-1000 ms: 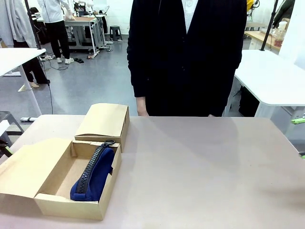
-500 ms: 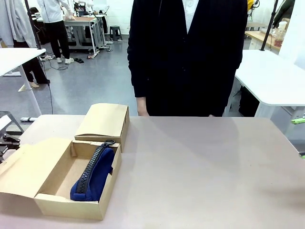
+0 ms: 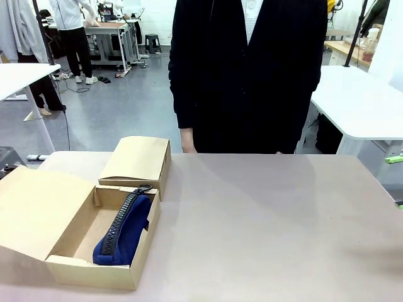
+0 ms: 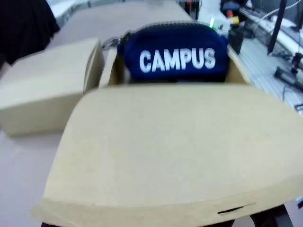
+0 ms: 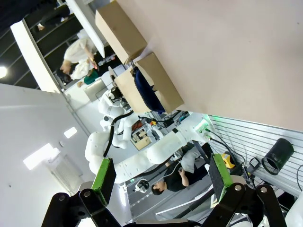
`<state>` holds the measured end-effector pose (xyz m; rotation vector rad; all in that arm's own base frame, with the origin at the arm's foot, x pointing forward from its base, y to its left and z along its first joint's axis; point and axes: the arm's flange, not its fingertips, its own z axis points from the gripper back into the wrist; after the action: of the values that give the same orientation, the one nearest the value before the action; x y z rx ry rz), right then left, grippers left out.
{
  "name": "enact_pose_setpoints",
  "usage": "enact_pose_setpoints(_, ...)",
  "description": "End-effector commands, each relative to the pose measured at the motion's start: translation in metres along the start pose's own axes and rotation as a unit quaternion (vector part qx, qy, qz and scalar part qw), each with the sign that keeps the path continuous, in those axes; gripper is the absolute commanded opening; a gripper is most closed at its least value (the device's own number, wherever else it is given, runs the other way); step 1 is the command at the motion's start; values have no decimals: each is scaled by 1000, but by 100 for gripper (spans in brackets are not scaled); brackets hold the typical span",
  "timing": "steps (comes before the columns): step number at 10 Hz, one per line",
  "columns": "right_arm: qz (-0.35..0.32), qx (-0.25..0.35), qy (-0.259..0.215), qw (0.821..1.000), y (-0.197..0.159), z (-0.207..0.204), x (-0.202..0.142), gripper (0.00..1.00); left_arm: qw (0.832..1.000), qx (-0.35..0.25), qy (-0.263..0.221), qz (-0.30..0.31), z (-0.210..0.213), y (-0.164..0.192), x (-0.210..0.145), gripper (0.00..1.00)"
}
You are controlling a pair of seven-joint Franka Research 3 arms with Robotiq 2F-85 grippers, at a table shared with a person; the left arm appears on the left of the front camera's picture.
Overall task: Place items inside the box.
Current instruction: Close the lid of the Mailer Box closest to the robot.
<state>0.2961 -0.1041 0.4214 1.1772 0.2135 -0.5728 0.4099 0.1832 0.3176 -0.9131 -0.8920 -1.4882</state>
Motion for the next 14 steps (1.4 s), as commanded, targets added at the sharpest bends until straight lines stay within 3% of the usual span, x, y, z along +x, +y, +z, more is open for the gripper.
enact_pose_setpoints(1, 11, 8, 2, 1000, -1, 2, -1, 100, 999, 13, -44, -22, -10, -12, 23, 100)
enact_pose_setpoints(4, 11, 8, 2, 1000, -1, 2, -1, 100, 997, 30, -69, -33, -48, -37, 75, 100)
enact_pose_setpoints(7, 11, 8, 2, 1000, -1, 2, -1, 100, 992, -42, -112, -27, -108, -54, 111, 100)
enact_pose_setpoints(11, 11, 8, 2, 1000, -1, 2, -1, 100, 999, -38, -8, -31, -220, -46, 109, 100)
enact_pose_setpoints(14, 11, 8, 2, 1000, -1, 2, -1, 100, 996, -65, 47, -28, -244, -47, 95, 100)
